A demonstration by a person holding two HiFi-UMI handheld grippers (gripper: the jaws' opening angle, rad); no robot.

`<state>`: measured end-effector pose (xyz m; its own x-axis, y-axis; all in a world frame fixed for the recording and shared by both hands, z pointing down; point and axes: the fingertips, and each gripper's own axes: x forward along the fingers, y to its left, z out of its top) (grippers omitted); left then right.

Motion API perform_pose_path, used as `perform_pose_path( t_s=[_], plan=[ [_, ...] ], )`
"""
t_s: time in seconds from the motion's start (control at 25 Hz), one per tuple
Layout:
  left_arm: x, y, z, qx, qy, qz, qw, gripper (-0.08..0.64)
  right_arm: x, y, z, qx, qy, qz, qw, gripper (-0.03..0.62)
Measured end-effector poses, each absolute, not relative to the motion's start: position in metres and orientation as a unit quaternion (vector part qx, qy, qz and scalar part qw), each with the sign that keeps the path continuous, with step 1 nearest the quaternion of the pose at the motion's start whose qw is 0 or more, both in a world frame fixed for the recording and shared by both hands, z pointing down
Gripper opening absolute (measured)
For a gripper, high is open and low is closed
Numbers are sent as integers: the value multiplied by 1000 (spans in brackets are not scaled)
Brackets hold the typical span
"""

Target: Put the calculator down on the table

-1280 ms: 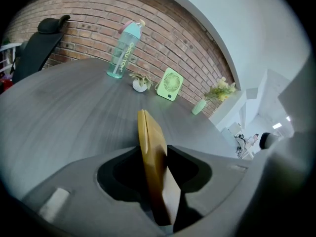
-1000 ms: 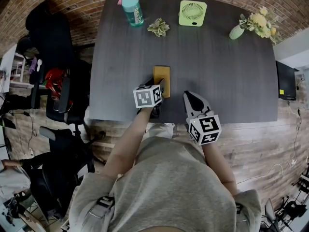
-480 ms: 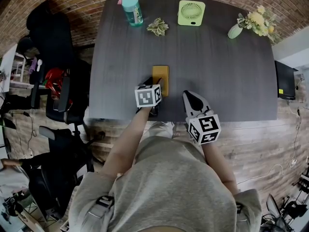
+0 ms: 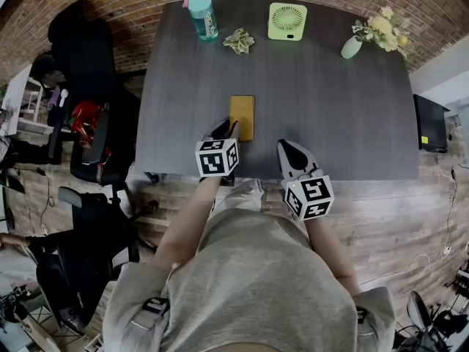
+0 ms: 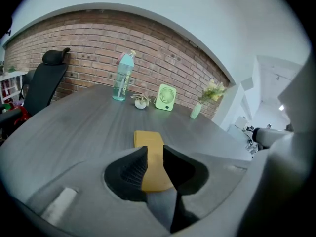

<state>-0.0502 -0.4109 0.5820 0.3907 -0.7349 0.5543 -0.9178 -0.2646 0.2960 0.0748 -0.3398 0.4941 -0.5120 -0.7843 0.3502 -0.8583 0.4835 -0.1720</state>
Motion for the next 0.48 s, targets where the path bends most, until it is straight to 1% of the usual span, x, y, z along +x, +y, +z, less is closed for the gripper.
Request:
perform_pose_path(
  t_s=[0.2,0.48],
  plan=[
    [-45,-381,561,792,-531,141,266,70,76,-317,491,477,-858,159,106,2],
    [-39,-331,541,799,-535,117,248,41,82,-278,487,478,-861,147,96,3]
  ],
)
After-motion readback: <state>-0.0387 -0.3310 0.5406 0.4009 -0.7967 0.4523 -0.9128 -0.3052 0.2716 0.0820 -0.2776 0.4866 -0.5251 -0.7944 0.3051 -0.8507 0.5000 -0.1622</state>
